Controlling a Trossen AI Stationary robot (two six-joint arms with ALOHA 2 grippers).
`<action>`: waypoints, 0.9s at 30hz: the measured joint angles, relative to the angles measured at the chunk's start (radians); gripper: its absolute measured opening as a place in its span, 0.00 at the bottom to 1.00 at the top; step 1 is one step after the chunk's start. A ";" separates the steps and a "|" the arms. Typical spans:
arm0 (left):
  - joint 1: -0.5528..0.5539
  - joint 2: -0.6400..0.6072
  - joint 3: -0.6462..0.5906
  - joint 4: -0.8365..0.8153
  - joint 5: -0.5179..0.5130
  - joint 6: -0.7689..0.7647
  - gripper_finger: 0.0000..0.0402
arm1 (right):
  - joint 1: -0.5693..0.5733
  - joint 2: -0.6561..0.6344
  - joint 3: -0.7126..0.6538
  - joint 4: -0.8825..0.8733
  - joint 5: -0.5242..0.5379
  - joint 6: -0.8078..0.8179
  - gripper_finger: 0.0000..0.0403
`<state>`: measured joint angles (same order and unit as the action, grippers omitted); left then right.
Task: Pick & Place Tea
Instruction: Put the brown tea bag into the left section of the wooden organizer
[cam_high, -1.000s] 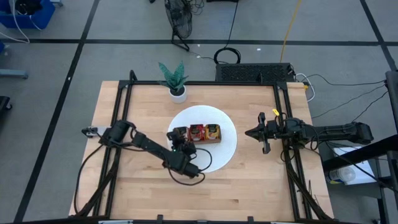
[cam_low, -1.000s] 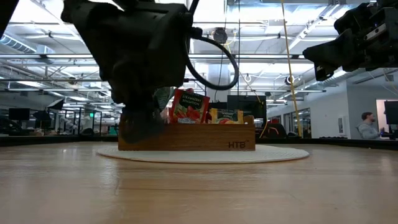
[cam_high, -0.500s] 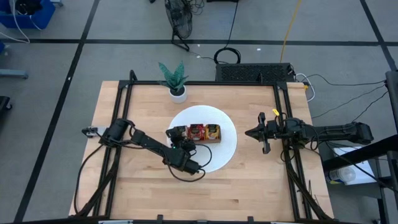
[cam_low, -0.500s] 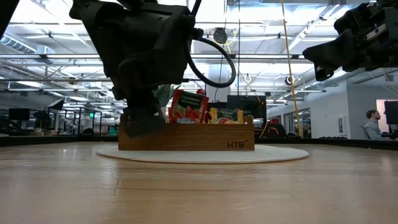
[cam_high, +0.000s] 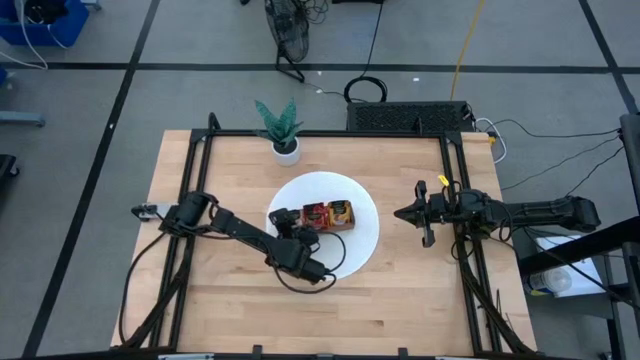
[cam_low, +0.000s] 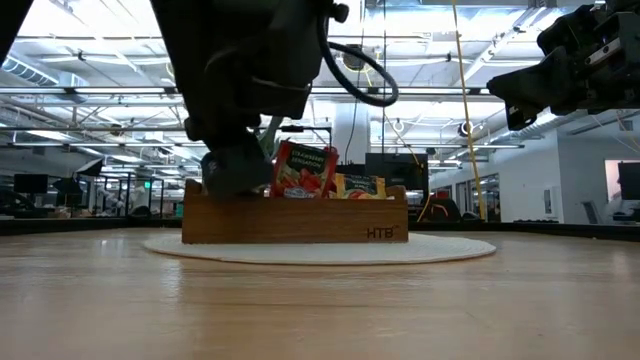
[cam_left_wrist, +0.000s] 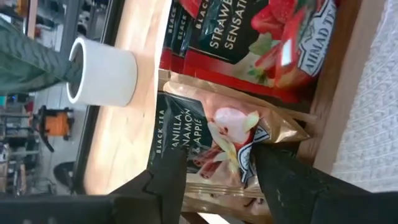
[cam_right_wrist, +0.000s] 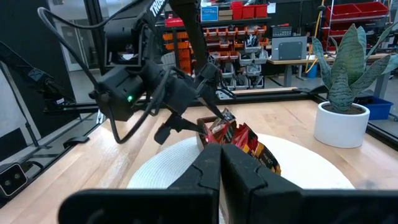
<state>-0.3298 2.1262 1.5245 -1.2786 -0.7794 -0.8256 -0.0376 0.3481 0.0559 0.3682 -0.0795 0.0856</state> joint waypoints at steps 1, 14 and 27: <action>0.000 0.000 0.003 -0.001 -0.003 0.009 0.48 | 0.000 0.000 0.000 0.000 0.000 0.000 0.01; 0.000 -0.098 0.006 -0.071 0.001 -0.049 0.48 | 0.000 0.000 0.000 0.000 0.000 0.000 0.01; -0.012 -0.137 0.004 -0.079 0.000 -0.015 0.48 | 0.000 0.000 0.000 0.000 0.000 0.000 0.01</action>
<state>-0.3415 1.9887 1.5284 -1.3576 -0.7791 -0.8403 -0.0376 0.3477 0.0559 0.3683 -0.0795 0.0856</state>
